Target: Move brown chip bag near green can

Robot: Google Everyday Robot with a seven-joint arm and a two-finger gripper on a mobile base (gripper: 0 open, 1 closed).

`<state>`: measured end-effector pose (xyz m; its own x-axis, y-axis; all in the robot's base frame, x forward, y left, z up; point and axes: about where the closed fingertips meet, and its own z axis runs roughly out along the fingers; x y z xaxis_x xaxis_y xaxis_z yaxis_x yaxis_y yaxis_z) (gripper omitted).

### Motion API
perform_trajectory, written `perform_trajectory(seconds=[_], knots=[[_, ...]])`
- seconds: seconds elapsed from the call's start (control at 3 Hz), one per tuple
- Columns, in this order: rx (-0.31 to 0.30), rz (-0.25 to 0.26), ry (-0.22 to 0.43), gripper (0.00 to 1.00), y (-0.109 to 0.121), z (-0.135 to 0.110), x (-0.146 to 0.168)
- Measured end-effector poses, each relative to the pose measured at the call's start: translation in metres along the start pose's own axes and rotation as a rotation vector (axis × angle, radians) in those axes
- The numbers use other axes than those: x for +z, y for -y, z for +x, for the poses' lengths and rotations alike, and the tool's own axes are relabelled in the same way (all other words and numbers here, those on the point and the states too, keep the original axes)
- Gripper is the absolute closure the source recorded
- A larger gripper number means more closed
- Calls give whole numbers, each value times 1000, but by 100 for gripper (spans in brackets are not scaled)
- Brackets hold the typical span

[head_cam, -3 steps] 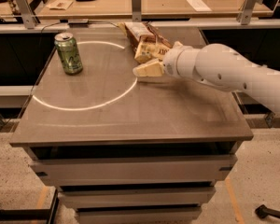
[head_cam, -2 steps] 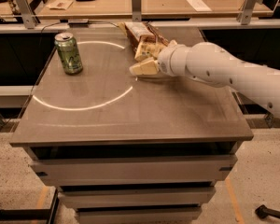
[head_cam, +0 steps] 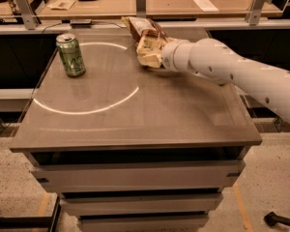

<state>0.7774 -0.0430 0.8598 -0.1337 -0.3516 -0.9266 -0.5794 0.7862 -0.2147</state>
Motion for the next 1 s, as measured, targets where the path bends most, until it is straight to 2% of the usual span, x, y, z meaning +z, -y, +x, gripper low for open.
perform_trajectory(seconds=[0.33,0.67,1.0], knots=[[16,-20,55,64,-4,-18,2],[58,-71,82,87,-12,-26,-12],[106,-163,71,100,-41,-23,-47]])
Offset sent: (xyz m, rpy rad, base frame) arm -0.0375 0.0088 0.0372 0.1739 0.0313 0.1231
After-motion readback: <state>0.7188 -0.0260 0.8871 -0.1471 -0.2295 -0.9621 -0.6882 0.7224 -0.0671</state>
